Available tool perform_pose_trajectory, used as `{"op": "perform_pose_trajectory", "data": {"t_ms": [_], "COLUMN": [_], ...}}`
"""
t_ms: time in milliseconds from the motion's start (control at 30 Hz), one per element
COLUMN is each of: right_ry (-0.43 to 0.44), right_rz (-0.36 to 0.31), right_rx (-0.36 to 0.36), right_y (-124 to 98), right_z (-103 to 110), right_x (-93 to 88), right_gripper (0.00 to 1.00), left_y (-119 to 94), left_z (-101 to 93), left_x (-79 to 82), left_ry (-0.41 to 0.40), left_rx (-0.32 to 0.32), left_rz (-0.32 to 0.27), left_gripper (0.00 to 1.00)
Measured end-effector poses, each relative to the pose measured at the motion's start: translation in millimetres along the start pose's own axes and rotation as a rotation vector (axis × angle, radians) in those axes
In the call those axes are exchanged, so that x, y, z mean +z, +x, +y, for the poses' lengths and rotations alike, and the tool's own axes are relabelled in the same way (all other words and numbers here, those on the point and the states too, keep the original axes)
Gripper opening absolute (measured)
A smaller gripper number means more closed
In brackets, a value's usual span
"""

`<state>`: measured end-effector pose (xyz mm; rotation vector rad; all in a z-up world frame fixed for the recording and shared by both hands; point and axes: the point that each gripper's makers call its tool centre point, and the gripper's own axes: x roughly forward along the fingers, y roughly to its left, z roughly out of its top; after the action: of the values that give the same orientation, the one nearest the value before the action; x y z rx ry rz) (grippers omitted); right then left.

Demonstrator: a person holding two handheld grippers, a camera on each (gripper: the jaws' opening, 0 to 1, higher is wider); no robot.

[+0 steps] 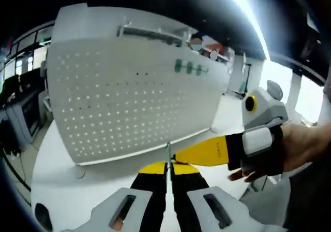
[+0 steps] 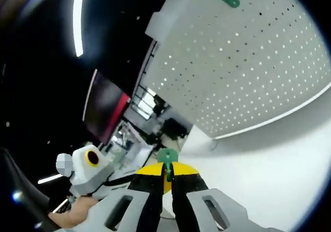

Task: Insert the hook assembly into the mounting plate slot until the hook locks in place.

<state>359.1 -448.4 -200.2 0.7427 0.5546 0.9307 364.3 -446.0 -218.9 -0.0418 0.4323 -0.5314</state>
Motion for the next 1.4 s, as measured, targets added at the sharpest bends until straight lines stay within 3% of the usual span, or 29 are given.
{"op": "perform_pose_trajectory", "data": {"t_ms": [200,433,767,967,1233,1400], "right_ry": [0.044,0.032,-0.019,-0.138,-0.228,-0.393], "right_rz": [-0.009,-0.003,0.002,0.001,0.009,0.026], "right_rx": [0.011,0.013,0.019,0.009,-0.015,-0.039], "right_y": [1,1,-1,-4,-8,-9], "right_z": [2,7,15,18,14,13], "right_x": [1.3,-0.4,1.1,4.8,7.9,12.2], "right_gripper": [0.01,0.00,0.00,0.00,0.00,0.00], "left_y": [-2,-6,-11,-10,-11,-9], "left_z": [1.9,2.4,-0.5,-4.1,-4.2,-6.6], "left_x": [3.7,4.4,9.8,13.5,14.0,9.7], "left_ry": [0.018,0.049,0.081,0.101,0.091,0.079], "left_rx": [0.023,0.038,0.027,0.003,-0.032,-0.059], "left_rz": [-0.013,-0.021,-0.038,-0.038,-0.031,-0.013], "left_gripper": [0.02,0.02,0.03,0.05,0.24,0.43]}}
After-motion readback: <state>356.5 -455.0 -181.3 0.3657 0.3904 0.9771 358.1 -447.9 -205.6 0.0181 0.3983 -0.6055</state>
